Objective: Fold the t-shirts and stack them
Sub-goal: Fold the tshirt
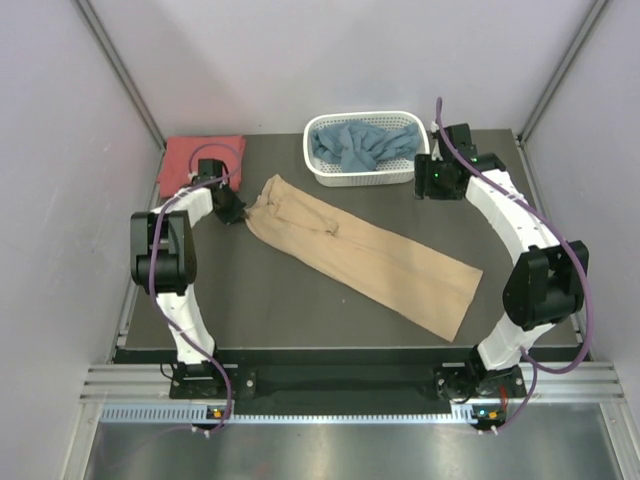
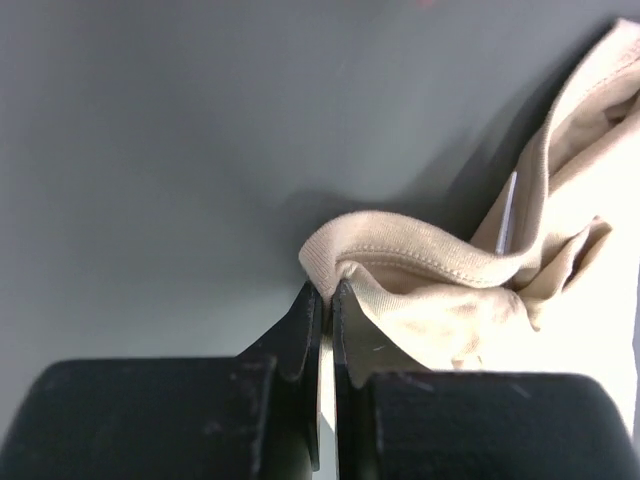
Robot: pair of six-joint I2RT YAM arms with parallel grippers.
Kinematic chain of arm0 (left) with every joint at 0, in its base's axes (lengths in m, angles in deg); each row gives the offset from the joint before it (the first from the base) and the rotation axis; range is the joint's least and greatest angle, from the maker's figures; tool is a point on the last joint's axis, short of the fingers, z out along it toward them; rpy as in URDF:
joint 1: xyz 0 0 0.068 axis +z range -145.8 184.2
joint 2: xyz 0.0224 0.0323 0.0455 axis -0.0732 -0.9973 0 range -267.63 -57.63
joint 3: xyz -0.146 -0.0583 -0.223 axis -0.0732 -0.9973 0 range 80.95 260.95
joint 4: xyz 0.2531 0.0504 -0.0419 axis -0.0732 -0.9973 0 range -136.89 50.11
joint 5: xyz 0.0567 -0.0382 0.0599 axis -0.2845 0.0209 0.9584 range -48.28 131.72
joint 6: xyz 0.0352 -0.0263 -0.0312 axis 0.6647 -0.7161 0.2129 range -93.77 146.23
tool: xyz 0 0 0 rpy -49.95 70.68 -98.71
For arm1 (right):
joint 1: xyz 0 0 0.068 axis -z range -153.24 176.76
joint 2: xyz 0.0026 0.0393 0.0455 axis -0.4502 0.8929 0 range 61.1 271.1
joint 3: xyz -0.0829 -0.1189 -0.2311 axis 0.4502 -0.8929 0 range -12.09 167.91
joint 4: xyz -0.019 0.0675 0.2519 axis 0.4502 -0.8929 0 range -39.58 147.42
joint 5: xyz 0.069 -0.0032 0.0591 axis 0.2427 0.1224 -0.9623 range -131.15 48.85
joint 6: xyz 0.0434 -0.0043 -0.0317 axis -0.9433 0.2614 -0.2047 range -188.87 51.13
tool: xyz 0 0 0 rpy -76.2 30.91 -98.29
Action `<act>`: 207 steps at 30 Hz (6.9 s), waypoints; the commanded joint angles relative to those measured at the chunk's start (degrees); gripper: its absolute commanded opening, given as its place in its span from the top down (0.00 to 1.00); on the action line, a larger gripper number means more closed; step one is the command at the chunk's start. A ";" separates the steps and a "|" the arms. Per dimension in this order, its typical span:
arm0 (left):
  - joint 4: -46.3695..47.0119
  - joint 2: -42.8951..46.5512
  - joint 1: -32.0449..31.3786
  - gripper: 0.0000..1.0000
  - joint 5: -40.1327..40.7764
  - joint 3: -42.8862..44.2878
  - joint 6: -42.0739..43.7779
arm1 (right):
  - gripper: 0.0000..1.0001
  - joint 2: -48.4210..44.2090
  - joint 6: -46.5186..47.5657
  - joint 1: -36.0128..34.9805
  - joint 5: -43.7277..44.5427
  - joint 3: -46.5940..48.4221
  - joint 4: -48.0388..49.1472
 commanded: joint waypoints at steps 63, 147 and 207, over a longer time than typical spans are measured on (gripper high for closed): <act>-10.71 8.72 -74.72 0.47 8.22 8.29 19.59 | 0.32 -10.27 -0.58 17.53 -17.38 -27.77 1.11; -31.70 52.48 -47.26 0.40 -16.21 -28.90 -16.53 | 0.39 -23.72 -10.51 -8.74 -34.08 -49.48 5.32; -4.20 40.45 -68.05 0.64 4.61 -43.13 -58.10 | 0.40 -28.38 -11.21 -12.78 -28.98 -51.93 2.60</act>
